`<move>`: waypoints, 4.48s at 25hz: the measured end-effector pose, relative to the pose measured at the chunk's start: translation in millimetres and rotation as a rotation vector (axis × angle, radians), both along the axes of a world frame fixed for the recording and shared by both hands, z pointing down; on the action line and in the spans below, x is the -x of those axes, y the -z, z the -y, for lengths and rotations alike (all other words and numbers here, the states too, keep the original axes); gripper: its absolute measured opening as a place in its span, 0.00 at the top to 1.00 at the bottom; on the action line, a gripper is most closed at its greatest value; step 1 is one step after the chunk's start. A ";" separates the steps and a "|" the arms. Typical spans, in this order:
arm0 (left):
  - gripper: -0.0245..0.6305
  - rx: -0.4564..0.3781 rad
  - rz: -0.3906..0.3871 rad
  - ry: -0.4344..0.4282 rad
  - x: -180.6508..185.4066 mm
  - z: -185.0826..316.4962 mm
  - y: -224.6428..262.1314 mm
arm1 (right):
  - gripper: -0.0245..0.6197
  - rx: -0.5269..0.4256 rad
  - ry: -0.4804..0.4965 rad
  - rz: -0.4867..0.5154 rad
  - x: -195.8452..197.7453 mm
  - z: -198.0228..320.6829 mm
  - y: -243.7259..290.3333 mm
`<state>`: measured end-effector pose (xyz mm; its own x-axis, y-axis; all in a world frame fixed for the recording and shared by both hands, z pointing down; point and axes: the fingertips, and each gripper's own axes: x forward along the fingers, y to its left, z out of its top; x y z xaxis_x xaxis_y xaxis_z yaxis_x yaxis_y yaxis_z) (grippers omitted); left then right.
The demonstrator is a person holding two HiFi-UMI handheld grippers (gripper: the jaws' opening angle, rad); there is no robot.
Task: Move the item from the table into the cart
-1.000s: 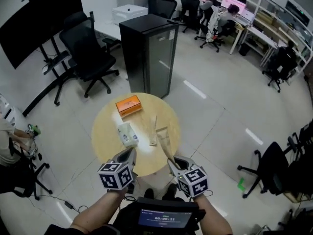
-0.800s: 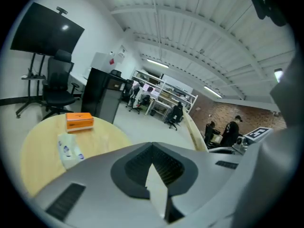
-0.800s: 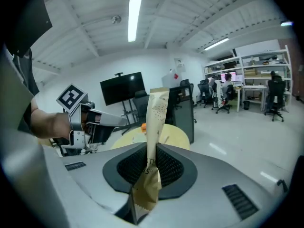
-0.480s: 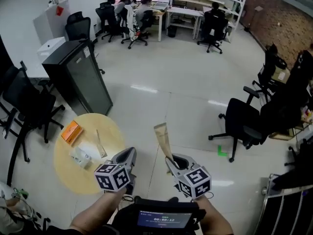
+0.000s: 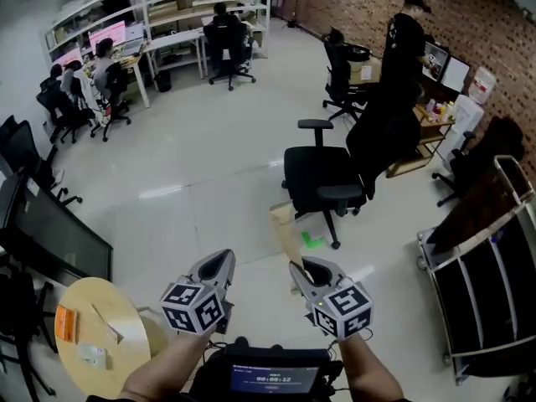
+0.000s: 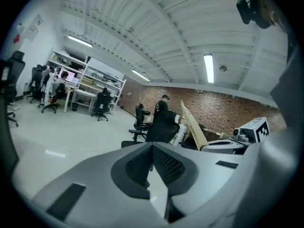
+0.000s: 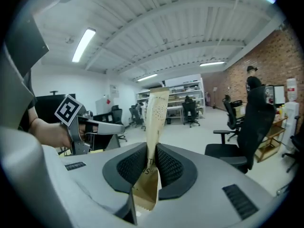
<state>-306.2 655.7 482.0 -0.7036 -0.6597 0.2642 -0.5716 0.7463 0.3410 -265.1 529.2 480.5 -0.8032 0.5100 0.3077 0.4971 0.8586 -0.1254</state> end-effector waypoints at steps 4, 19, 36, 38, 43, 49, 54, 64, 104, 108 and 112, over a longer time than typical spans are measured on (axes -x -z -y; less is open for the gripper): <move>0.96 0.001 0.031 -0.201 55.4 118.2 7.9 | 0.90 -0.016 -0.227 0.020 31.2 120.9 8.6; 0.96 0.007 0.110 -0.839 46.5 527.8 30.4 | 0.90 0.029 -0.937 0.064 -60.3 482.5 35.5; 0.96 0.002 0.217 -1.173 -143.1 944.8 57.3 | 0.90 0.027 -1.275 0.146 -264.0 839.7 61.8; 0.96 -0.004 0.229 -1.196 -149.8 992.5 63.3 | 0.90 0.018 -1.302 0.145 -271.9 883.1 67.1; 0.96 -0.032 0.251 -1.285 -151.0 1101.5 76.4 | 0.90 0.033 -1.403 0.128 -274.5 979.8 71.7; 0.96 -0.088 0.325 -1.373 -144.9 1240.3 99.2 | 0.90 0.050 -1.494 0.095 -269.0 1098.4 72.2; 0.96 -0.099 0.331 -1.404 -166.9 1351.6 103.3 | 0.90 0.065 -1.502 0.068 -276.3 1207.8 73.9; 0.96 -0.114 0.333 -1.375 -225.8 1561.1 119.6 | 0.90 0.077 -1.478 0.047 -321.3 1426.8 92.6; 0.96 -0.094 0.370 -1.404 -194.6 2168.2 169.4 | 0.90 0.069 -1.257 -0.526 -243.4 2081.5 72.0; 0.96 -0.088 0.374 -1.395 -192.9 2183.9 162.6 | 0.90 0.075 -1.210 -0.587 -242.1 2089.5 51.5; 0.96 -0.066 0.371 -1.395 -197.2 2195.3 155.4 | 0.89 0.077 -1.184 -0.644 -242.9 2092.9 41.5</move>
<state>-109.0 -1539.5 326.6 0.4918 -0.8568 0.1550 -0.8689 -0.4943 0.0247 -22.2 -1563.7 439.0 -0.4943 -0.3504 0.7956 -0.6964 0.7073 -0.1212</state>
